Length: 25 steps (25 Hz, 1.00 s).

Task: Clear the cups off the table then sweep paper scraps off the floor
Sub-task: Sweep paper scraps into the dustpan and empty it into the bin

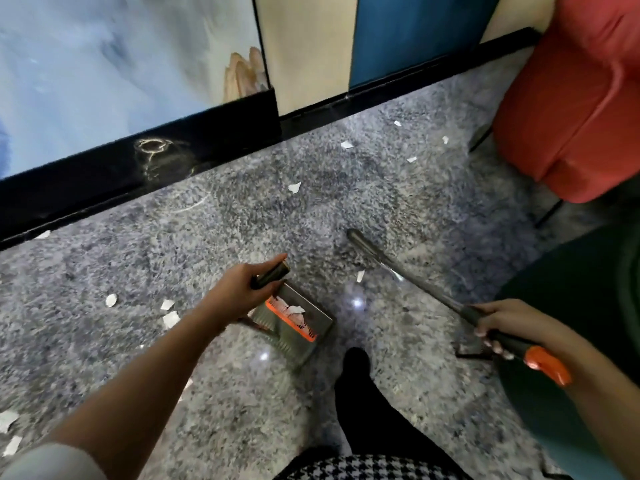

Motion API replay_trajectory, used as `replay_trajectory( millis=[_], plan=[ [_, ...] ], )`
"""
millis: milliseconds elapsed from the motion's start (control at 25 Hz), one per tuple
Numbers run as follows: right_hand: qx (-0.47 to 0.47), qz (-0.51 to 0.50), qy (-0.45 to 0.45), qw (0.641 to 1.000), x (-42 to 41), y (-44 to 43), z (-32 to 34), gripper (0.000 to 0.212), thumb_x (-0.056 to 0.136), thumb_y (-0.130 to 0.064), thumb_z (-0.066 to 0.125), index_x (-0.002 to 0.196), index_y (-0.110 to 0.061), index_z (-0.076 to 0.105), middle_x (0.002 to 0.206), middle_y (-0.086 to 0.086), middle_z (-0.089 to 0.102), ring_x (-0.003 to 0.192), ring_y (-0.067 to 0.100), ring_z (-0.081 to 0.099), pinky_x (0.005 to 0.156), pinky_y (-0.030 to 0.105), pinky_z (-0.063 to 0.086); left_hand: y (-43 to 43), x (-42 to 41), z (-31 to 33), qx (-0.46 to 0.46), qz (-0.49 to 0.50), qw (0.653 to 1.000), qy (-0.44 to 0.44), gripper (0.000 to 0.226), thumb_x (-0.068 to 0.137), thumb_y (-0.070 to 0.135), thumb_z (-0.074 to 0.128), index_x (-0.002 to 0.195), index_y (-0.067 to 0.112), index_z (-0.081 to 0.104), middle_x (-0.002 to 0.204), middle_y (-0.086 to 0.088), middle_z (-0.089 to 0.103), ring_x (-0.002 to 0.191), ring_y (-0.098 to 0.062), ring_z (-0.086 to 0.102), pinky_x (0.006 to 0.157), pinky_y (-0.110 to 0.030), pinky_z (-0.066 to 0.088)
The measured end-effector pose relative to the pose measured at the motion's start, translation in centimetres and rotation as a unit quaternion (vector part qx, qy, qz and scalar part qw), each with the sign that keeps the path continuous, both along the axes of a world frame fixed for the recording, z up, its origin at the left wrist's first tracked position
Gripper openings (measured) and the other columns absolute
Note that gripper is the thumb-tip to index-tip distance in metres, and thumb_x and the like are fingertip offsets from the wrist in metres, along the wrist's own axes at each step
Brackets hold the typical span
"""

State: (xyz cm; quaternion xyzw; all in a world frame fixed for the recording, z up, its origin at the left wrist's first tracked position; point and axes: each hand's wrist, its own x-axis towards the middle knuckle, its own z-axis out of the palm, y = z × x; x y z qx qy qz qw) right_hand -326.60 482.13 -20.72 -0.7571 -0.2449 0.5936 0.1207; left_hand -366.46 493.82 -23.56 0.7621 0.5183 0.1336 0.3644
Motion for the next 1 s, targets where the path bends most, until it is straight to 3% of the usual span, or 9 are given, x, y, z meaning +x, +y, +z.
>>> replay_trajectory(
  millis=[160, 240, 320, 520, 560, 640, 720, 840, 1000],
  plan=[
    [-0.004, -0.018, -0.049, 0.999, 3.4, 5.6, -1.6, 0.021, 0.080, 0.016, 0.050, 0.099, 0.019, 0.057, 0.048, 0.014, 0.047, 0.027, 0.017, 0.043, 0.029, 0.016, 0.034, 7.3, 5.8, -0.2, -0.002, -0.045, 0.999, 0.008, 0.053, 0.090, 0.018, 0.063, 0.137, 0.032, 0.042, 0.052, 0.012, 0.057, 0.042, 0.013, 0.043, 0.050, -0.004, 0.033],
    [-0.015, -0.018, -0.064, 0.998, 3.2, 7.8, -2.5, 0.007, 0.080, 0.012, 0.052, 0.083, 0.012, 0.059, 0.050, 0.014, 0.048, 0.032, 0.019, 0.044, 0.032, 0.017, 0.034, 10.1, 7.7, -0.3, -0.012, -0.074, 0.997, 0.020, 0.050, 0.090, 0.018, 0.062, 0.137, 0.030, 0.048, 0.047, -0.001, 0.045, 0.040, 0.002, 0.039, 0.047, -0.009, 0.031],
    [-0.027, -0.014, -0.067, 0.997, 2.3, 9.8, -3.5, 0.013, 0.080, 0.011, 0.055, 0.071, 0.003, 0.056, 0.052, 0.012, 0.049, 0.032, 0.017, 0.046, 0.033, 0.016, 0.035, 13.0, 9.5, -0.5, -0.018, -0.109, 0.994, 0.019, 0.048, 0.090, 0.018, 0.062, 0.136, 0.026, 0.050, 0.044, 0.009, 0.045, 0.040, 0.000, 0.039, 0.048, -0.011, 0.031],
    [-0.059, 0.008, -0.017, 0.998, -3.7, 11.7, -4.1, 0.020, 0.081, 0.009, 0.056, 0.069, -0.006, 0.051, 0.054, 0.010, 0.046, 0.027, 0.011, 0.044, 0.031, 0.014, 0.034, 17.9, 11.0, -0.6, -0.003, -0.140, 0.990, 0.006, 0.047, 0.087, 0.012, 0.066, 0.132, 0.017, 0.056, 0.070, 0.003, 0.067, 0.052, 0.020, 0.051, 0.052, -0.001, 0.032],
    [-0.060, 0.009, -0.005, 0.998, -4.6, 11.8, -3.9, 0.019, 0.080, 0.009, 0.056, 0.069, -0.006, 0.051, 0.054, 0.010, 0.045, 0.030, 0.012, 0.045, 0.032, 0.014, 0.034, 18.4, 11.0, -0.5, 0.001, -0.143, 0.990, -0.006, 0.047, 0.087, 0.010, 0.066, 0.132, 0.015, 0.056, 0.090, 0.013, 0.066, 0.058, 0.024, 0.053, 0.053, 0.002, 0.031],
    [-0.065, -0.005, 0.030, 0.997, -5.3, 12.3, -2.9, 0.014, 0.081, 0.010, 0.053, 0.075, -0.003, 0.054, 0.053, 0.011, 0.044, 0.029, 0.012, 0.044, 0.032, 0.016, 0.035, 19.2, 10.7, -0.6, -0.002, -0.147, 0.989, -0.011, 0.046, 0.085, 0.007, 0.067, 0.130, 0.014, 0.058, 0.094, 0.031, 0.061, 0.065, 0.022, 0.055, 0.051, 0.003, 0.030],
    [-0.077, -0.044, 0.073, 0.993, -4.8, 12.9, -1.2, 0.022, 0.082, 0.013, 0.047, 0.100, 0.007, 0.058, 0.053, 0.012, 0.045, 0.026, 0.011, 0.043, 0.030, 0.016, 0.035, 20.3, 10.5, -0.8, -0.012, -0.148, 0.989, 0.007, 0.041, 0.085, 0.010, 0.068, 0.124, 0.016, 0.062, 0.047, 0.012, 0.057, 0.046, 0.012, 0.051, 0.047, -0.003, 0.032],
    [-0.080, -0.077, 0.116, 0.987, -3.4, 13.1, 0.9, 0.049, 0.084, 0.015, 0.041, 0.130, -0.001, 0.049, 0.049, 0.012, 0.048, 0.026, 0.011, 0.043, 0.028, 0.015, 0.034, 21.5, 10.0, -1.1, -0.017, -0.161, 0.987, 0.014, 0.039, 0.084, 0.013, 0.068, 0.122, 0.018, 0.064, 0.053, 0.005, 0.052, 0.045, 0.001, 0.047, 0.048, -0.011, 0.032],
    [-0.072, -0.121, 0.160, 0.977, -2.9, 13.5, 3.3, 0.057, 0.087, 0.016, 0.039, 0.139, -0.007, 0.041, 0.046, 0.013, 0.048, 0.025, 0.011, 0.042, 0.027, 0.015, 0.034, 23.2, 9.6, -1.5, -0.014, -0.180, 0.983, 0.013, 0.041, 0.085, 0.014, 0.067, 0.124, 0.025, 0.062, 0.046, 0.009, 0.041, 0.043, -0.001, 0.043, 0.046, -0.013, 0.030]
  ],
)
